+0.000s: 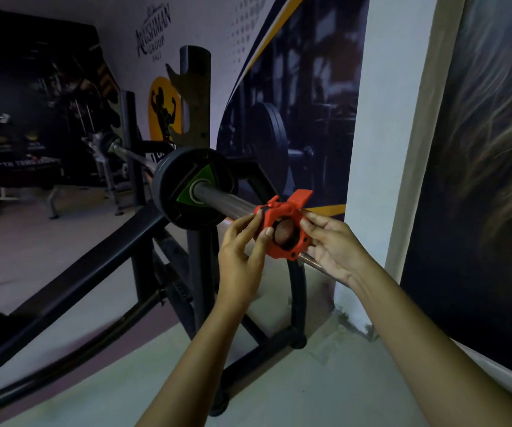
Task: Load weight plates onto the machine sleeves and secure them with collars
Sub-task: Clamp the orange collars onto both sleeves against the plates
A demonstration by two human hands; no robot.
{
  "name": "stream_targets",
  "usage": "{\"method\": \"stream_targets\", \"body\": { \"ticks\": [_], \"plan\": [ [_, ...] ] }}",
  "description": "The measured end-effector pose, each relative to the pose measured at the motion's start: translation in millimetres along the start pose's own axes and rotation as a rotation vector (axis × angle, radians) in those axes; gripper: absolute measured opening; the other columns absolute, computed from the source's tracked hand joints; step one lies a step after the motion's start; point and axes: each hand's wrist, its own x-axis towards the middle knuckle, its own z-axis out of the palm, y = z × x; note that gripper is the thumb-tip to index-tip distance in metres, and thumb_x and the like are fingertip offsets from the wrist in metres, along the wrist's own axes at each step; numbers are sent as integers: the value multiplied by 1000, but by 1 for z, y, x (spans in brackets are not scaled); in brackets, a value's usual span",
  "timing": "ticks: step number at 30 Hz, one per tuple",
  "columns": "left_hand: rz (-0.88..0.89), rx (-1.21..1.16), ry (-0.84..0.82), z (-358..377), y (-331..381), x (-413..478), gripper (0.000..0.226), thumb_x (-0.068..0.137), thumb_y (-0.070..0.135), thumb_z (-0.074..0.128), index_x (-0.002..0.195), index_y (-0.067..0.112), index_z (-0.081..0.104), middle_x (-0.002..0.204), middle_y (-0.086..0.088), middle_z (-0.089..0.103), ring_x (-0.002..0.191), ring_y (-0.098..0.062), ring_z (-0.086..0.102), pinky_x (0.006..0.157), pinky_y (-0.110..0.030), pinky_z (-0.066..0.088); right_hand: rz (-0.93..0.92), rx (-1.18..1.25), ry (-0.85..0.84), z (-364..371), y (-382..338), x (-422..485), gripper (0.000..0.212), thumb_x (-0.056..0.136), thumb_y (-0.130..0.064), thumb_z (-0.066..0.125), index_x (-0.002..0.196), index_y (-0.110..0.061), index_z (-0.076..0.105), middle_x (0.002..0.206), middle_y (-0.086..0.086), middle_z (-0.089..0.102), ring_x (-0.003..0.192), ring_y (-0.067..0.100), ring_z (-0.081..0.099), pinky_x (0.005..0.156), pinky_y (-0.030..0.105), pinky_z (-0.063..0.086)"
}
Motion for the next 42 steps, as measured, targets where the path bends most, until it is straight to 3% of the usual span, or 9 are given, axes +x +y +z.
{"method": "stream_targets", "body": {
  "ticks": [8, 11, 17, 20, 25, 31, 33, 37, 42],
  "plan": [
    [-24, 47, 90, -7, -42, 40, 31, 89, 18, 58, 119, 15, 59, 125, -2, 56, 117, -12, 51, 100, -36, 44, 62, -44, -50, 12, 18, 61, 37, 91, -1, 46, 128, -3, 49, 119, 16, 60, 112, 28, 55, 97, 38, 43],
    [-45, 86, 125, -16, -67, 63, 32, 89, 20, 57, 121, 14, 58, 124, -2, 55, 116, -11, 51, 99, -30, 44, 31, -167, -87, 24, 24, 94, 40, 90, -4, 50, 130, -1, 46, 127, 19, 55, 118, 30, 52, 103, 39, 40],
    [-79, 144, 194, -32, -122, 114, 31, 89, 18, 58, 120, 13, 59, 123, -5, 56, 117, -17, 51, 99, -43, 44, -64, -360, -62, 52, 48, 176, 46, 87, 4, 53, 131, 8, 39, 133, 26, 47, 124, 31, 46, 107, 42, 35],
    [-70, 192, 203, -39, -145, 140, 31, 88, 16, 58, 119, 12, 59, 124, -6, 57, 117, -16, 50, 101, -43, 43, -110, -403, -65, 67, 62, 211, 45, 86, 6, 54, 129, 6, 41, 128, 25, 51, 120, 30, 49, 102, 33, 40],
    [-11, 256, 202, -47, -172, 162, 31, 88, 13, 57, 119, 10, 59, 121, -3, 58, 116, -17, 51, 100, -42, 43, -208, -473, -58, 75, 75, 243, 41, 83, 9, 57, 123, 6, 48, 121, 21, 56, 106, 15, 51, 75, 2, 44],
    [67, 319, 174, -49, -179, 164, 33, 88, 10, 56, 122, 14, 57, 119, 1, 58, 114, -15, 51, 99, -33, 43, -313, -565, -188, 74, 73, 254, 50, 84, 9, 55, 131, -5, 44, 116, -4, 53, 108, 8, 52, 92, 14, 40],
    [46, 343, 142, -50, -175, 164, 34, 88, 9, 57, 122, 15, 56, 120, 2, 57, 116, -15, 51, 100, -29, 42, -315, -586, -299, 77, 67, 258, 55, 85, 11, 52, 135, -11, 40, 120, -13, 50, 110, -1, 49, 96, 13, 38],
    [23, 408, -39, -70, -162, 170, 41, 87, 9, 58, 127, 17, 51, 123, 9, 51, 117, -7, 47, 99, -24, 43, -338, -668, -443, 71, 61, 269, 60, 85, 12, 50, 136, -17, 38, 137, -8, 40, 129, 9, 36, 108, 21, 29],
    [193, 946, -470, -96, -143, 197, 114, 63, 16, 81, 143, 29, 0, 151, -1, 20, 133, -15, 21, 108, -36, 24, -393, -618, -411, 69, 68, 272, 60, 84, 12, 52, 130, -23, 43, 124, -18, 45, 121, 6, 43, 94, 3, 34]
  ]
}}
